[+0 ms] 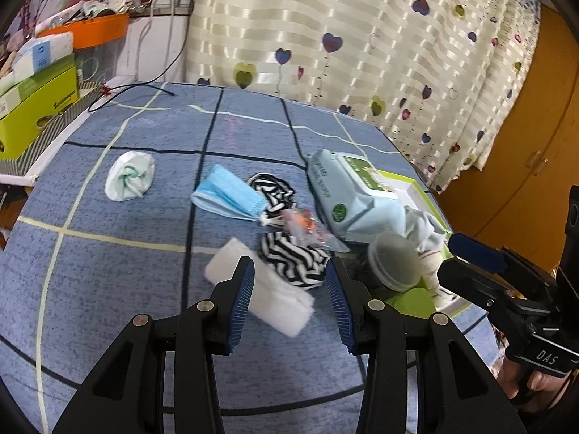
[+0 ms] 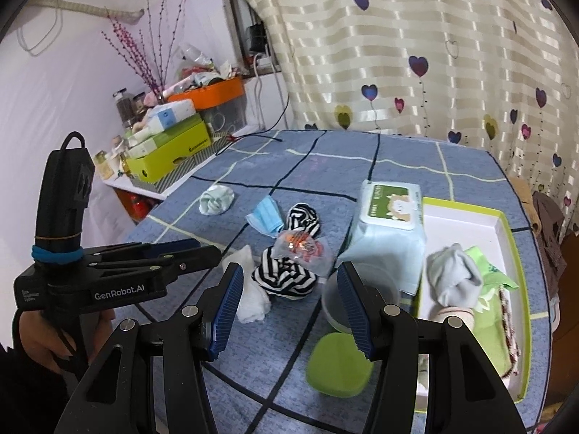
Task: Organize soft objects
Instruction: 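Withdraw both open tools from the box toward the striped sock and snack bag, then grasp the striped sock with left tool while right tool grasps the clear snack bag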
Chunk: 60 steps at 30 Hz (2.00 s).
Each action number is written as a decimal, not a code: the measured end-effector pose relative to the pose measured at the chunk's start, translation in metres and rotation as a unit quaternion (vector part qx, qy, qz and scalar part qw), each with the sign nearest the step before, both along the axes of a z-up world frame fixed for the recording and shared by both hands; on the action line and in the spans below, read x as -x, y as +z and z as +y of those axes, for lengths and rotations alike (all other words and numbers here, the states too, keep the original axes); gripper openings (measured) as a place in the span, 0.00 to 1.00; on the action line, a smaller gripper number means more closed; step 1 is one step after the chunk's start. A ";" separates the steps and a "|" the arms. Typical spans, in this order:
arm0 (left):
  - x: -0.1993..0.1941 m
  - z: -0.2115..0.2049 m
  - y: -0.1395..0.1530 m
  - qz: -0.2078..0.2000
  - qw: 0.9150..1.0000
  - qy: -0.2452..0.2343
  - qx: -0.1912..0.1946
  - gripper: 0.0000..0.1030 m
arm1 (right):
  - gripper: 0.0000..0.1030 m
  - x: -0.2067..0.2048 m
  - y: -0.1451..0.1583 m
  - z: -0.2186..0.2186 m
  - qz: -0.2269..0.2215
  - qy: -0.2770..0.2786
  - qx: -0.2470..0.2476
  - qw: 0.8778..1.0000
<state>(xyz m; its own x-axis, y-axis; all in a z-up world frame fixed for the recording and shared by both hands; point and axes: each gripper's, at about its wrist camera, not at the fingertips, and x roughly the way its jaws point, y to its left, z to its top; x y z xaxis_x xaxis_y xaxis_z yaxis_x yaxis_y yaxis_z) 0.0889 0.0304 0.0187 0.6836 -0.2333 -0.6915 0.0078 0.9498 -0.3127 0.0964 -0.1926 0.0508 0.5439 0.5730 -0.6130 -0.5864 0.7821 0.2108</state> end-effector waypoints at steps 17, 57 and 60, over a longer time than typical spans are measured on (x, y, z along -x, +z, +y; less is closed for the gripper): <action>-0.011 0.043 -0.018 0.010 0.999 0.033 0.016 0.41 | 0.47 -0.033 -0.015 0.062 0.013 0.021 0.049 0.998; -0.030 0.038 -0.030 0.016 0.998 -0.024 0.055 0.41 | 0.13 -0.076 -0.017 0.079 0.011 -0.015 0.089 0.996; -0.039 0.022 -0.027 0.015 0.998 -0.049 0.043 0.41 | 0.13 -0.069 -0.005 0.067 -0.004 -0.021 0.079 0.997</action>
